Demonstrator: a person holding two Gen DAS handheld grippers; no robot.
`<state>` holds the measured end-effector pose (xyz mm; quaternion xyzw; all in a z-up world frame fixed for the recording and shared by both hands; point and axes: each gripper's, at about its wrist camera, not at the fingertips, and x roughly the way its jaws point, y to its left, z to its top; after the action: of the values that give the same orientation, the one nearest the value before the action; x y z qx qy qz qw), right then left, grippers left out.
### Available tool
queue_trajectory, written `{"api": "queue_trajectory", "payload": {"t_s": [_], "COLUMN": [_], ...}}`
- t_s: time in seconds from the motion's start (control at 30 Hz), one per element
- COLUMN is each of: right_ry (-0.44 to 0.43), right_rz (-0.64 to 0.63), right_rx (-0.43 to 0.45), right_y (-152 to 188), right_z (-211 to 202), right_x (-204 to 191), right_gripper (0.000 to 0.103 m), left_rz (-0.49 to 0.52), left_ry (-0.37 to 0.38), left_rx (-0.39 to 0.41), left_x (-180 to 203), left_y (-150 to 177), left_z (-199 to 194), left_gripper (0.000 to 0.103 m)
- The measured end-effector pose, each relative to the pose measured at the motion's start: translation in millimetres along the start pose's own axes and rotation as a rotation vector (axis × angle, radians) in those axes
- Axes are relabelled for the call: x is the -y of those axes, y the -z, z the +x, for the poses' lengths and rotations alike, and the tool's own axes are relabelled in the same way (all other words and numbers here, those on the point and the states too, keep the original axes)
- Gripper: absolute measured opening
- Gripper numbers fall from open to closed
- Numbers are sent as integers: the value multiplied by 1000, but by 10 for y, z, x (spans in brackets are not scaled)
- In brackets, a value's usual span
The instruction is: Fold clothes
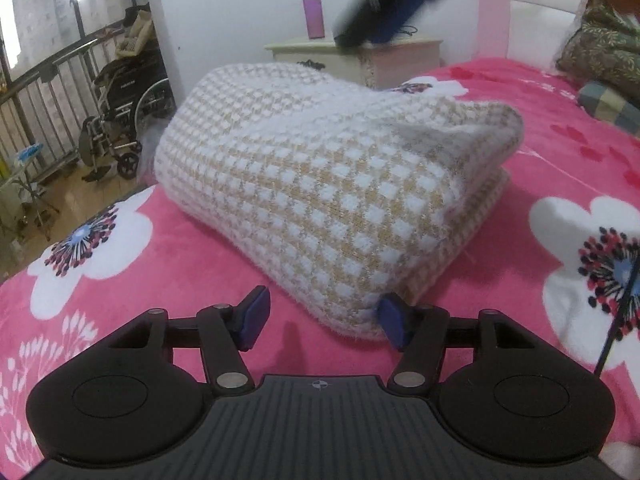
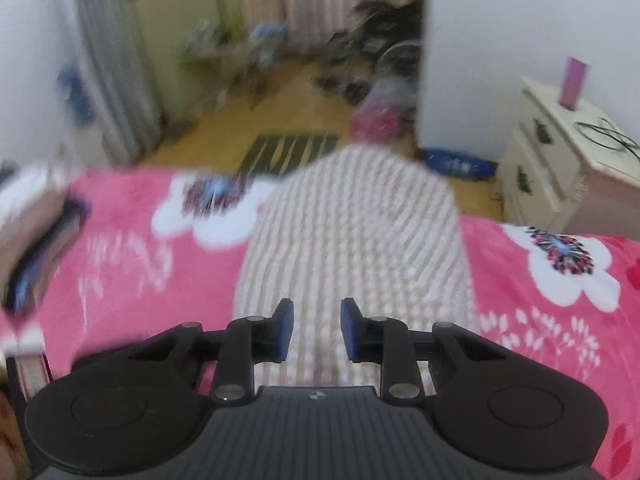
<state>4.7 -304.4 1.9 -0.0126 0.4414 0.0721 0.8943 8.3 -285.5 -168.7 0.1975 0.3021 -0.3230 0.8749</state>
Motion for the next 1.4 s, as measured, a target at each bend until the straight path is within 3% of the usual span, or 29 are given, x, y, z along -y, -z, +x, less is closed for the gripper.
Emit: {"api": "queue_trajectory", "payload": {"t_s": [0.07, 0.17, 0.33, 0.47, 0.5, 0.57, 0.63, 0.73, 0.77, 0.83, 1.0, 1.07, 1.13, 1.17, 1.23, 1.27, 1.37, 1.4], "right_ry": [35, 73, 88, -40, -60, -40, -26, -70, -62, -54, -12, 60, 141, 182, 211, 220, 212, 198], "right_rz": [-36, -25, -18, 28, -1, -54, -97, 24, 11, -10, 5, 0, 35, 42, 17, 18, 61, 33], "right_rx": [-146, -163, -163, -6, -5, -78, -141, -129, -131, -126, 24, 66, -3, -82, -97, -98, -134, -96], "right_y": [246, 586, 401, 137, 128, 310, 484, 416, 412, 417, 38, -92, -26, 122, 435, 411, 60, -109], "right_z": [475, 944, 632, 54, 59, 469, 861, 858, 814, 727, 173, 134, 386, 640, 925, 876, 665, 589], "right_x": [-6, 102, 79, -51, -133, -216, -282, -133, -156, -192, -131, -4, 188, 292, 395, 398, 419, 373], "right_gripper": [25, 25, 26, 27, 27, 24, 28, 29, 29, 29, 28, 28, 28, 27, 27, 27, 27, 28], "left_rz": [4, -18, 10, -3, 1, 12, 20, 8, 10, -7, -78, -92, -70, -72, -66, -50, -63, -75], "left_ry": [0, 14, 24, 48, 50, 44, 43, 53, 58, 94, 134, 146, 184, 229, 296, 293, 271, 275], "left_rx": [-39, -90, -62, -57, -52, -61, -105, -118, -120, -98, 101, 169, 186, 182, 143, 103, 98, 101], "left_x": [-11, -47, -63, -102, -105, -90, -88, -191, -236, -383, -838, -909, -814, -761, -648, -576, -517, -530], "left_y": [22, 76, 66, 85, 96, 119, 143, 248, 267, 278, 109, -36, -218, -257, -306, -286, -175, -156], "left_z": [25, 111, 37, 15, 12, 25, 73, 36, -7, -143, -533, -579, -466, -384, -180, -64, 44, 44], "left_gripper": [60, 60, 59, 59, 60, 59, 59, 58, 57, 57, 58, 58, 56, 56, 55, 55, 57, 57]}}
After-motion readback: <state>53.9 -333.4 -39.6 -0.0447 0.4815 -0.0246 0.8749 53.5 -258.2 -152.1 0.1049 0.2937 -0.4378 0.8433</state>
